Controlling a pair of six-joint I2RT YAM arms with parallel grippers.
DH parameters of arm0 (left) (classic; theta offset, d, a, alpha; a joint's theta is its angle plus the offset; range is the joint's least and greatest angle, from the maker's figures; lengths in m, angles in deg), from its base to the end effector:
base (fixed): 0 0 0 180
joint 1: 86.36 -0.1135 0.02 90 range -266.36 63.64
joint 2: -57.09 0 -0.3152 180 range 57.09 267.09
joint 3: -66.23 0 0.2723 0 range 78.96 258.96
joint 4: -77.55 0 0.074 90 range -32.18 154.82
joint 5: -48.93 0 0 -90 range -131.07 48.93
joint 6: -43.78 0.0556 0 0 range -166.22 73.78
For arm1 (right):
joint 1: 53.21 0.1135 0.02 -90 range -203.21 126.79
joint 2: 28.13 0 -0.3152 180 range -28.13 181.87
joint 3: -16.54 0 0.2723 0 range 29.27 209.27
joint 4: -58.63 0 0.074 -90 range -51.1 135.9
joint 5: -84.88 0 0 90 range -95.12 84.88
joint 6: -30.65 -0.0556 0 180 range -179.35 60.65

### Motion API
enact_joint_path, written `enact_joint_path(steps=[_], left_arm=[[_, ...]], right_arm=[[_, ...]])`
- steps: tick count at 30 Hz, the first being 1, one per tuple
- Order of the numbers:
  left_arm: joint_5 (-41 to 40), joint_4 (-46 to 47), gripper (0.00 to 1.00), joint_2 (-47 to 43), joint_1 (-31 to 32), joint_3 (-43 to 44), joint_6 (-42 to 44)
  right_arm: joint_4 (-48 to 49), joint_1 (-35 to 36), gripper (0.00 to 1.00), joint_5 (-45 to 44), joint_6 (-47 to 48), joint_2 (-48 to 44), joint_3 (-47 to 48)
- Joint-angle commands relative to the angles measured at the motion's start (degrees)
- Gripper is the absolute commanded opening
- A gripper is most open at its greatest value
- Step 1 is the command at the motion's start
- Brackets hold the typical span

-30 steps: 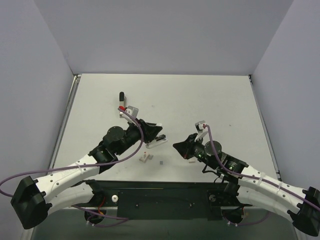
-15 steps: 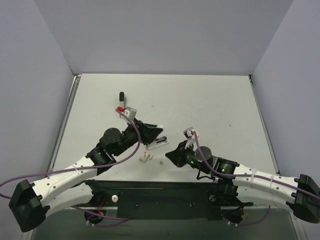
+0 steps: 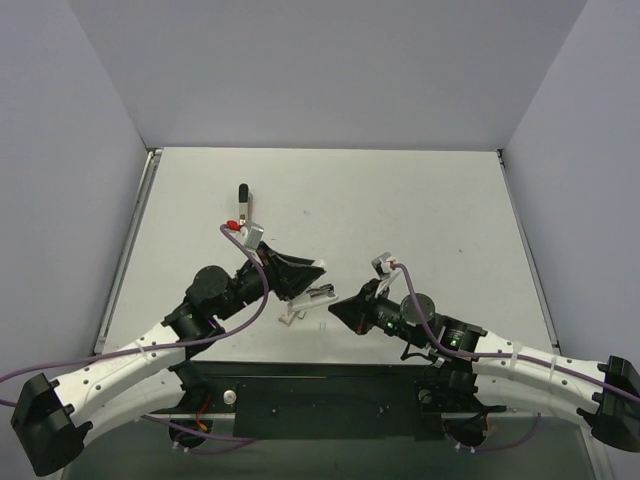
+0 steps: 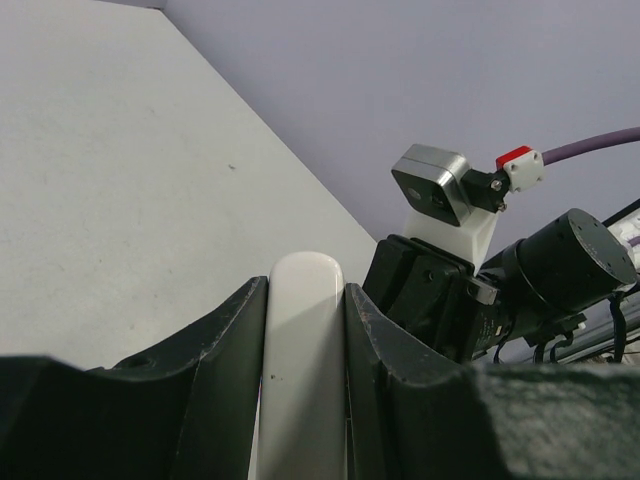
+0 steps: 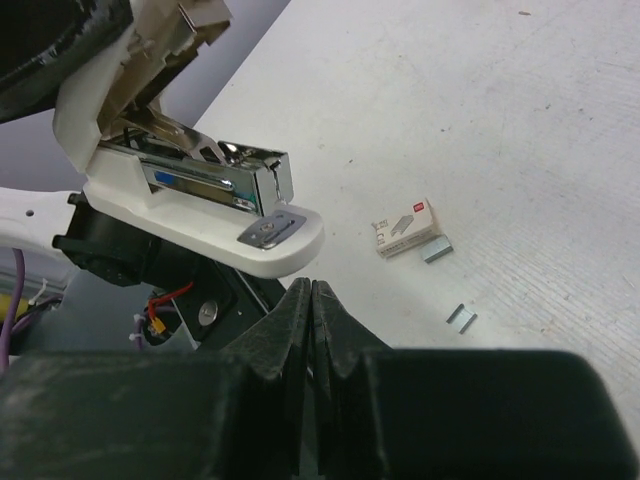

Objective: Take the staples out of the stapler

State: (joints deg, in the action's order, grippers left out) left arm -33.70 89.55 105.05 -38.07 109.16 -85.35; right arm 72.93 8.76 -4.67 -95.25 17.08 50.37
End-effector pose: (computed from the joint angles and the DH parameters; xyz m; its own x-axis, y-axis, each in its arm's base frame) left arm 0.1333 -0.1603 0.3394 -0.4581 -0.4267 -0.7798 0.6910 0.3810 -0.6143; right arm 0.0909 0.1717 0.2901 -0.5003 0.3079 -0.8092 -0.7320 0.3487 0.5853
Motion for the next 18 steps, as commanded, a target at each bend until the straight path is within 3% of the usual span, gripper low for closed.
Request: enact_joint_path(steps=[1,18], left_arm=[[2.03,4.98,0.00,-1.65,0.22,-0.49,-2.08],[8.87,9.02,0.00,2.22,0.31,-2.60,-5.34]], right_arm=[[3.65,0.43,0.00,1.75,1.80,-0.04,2.36],[0.84,0.43,0.00,-0.27,11.19,1.90,10.44]])
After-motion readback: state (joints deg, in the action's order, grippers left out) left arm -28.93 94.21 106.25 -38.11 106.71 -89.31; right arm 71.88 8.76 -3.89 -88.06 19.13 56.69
